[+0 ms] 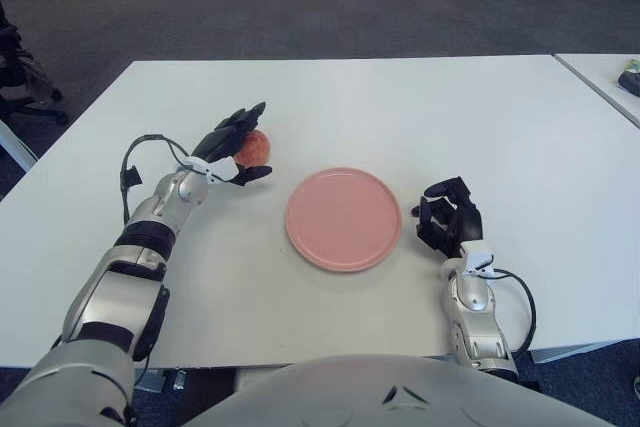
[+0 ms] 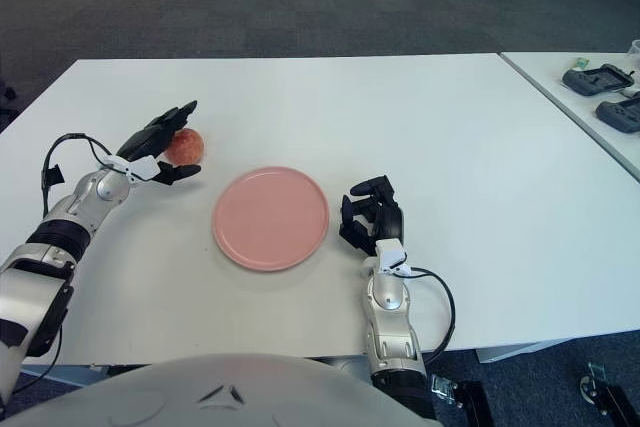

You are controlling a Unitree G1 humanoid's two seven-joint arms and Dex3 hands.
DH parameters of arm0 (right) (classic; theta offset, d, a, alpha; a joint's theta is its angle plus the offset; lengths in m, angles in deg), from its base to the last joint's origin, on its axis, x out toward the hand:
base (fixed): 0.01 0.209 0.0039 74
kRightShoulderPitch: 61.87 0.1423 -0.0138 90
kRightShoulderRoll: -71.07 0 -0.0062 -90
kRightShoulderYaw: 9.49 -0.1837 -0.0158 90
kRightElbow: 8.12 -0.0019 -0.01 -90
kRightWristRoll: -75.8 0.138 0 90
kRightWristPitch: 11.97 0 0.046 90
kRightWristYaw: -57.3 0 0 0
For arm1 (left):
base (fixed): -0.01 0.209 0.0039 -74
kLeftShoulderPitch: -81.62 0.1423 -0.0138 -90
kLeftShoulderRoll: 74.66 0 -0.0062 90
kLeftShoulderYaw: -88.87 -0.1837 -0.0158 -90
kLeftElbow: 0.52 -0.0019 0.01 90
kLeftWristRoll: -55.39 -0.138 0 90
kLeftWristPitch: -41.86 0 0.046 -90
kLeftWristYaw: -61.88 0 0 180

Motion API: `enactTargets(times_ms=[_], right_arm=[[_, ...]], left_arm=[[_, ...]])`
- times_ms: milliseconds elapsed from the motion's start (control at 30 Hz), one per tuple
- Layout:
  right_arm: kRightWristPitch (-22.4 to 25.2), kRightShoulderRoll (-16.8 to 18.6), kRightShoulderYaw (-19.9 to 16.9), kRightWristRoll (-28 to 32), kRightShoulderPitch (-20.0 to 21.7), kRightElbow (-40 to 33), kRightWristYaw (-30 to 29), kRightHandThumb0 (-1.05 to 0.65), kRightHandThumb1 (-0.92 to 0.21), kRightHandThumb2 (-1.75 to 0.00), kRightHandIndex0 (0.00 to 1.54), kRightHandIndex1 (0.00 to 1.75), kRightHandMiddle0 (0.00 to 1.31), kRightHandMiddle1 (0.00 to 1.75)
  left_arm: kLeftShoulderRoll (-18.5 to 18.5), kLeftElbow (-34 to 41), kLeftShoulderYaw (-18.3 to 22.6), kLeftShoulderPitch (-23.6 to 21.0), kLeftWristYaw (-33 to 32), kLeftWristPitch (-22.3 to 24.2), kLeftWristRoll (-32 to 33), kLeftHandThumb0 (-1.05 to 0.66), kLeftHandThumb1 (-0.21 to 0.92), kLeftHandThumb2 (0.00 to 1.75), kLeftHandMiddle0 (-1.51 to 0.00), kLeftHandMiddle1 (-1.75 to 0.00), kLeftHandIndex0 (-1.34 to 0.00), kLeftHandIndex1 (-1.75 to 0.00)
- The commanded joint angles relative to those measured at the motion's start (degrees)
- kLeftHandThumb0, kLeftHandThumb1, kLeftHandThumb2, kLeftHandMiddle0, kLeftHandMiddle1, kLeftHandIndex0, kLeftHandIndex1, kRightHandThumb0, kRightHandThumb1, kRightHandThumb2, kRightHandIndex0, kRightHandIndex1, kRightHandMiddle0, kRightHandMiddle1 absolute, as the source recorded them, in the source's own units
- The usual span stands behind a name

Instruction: Put the apple into the plate.

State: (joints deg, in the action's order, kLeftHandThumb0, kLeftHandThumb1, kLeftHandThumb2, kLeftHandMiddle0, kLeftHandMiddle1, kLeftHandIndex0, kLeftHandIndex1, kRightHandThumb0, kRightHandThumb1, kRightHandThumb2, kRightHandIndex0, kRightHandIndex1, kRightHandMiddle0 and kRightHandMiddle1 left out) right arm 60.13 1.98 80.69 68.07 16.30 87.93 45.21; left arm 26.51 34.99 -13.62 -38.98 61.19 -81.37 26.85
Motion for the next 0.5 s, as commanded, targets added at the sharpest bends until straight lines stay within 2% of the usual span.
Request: enactTargets(times_ms=[0, 467], right_arm=[[1.01, -0.28, -0.32, 0.32, -0.03, 0.3, 0.17, -0.39, -0.62, -0.95, 0.62, 1.35, 0.38, 1.75], [0.71, -0.28, -0.53, 0.39, -0.09, 0.38, 0.08, -0.4, -0.6, -0.97, 0.63, 1.35, 0.39, 1.75]], left_arm=[[0.47, -2.33, -1.16, -2.79, 1.2, 1.18, -0.56, -1.05, 0.53, 0.67, 0.0, 0.0, 0.0, 0.0], [-0.12, -7.59, -4.14, -6.0, 1.79, 3.34, -1.03, -1.01, 0.53, 0.65, 0.0, 0.0, 0.0, 0.0]])
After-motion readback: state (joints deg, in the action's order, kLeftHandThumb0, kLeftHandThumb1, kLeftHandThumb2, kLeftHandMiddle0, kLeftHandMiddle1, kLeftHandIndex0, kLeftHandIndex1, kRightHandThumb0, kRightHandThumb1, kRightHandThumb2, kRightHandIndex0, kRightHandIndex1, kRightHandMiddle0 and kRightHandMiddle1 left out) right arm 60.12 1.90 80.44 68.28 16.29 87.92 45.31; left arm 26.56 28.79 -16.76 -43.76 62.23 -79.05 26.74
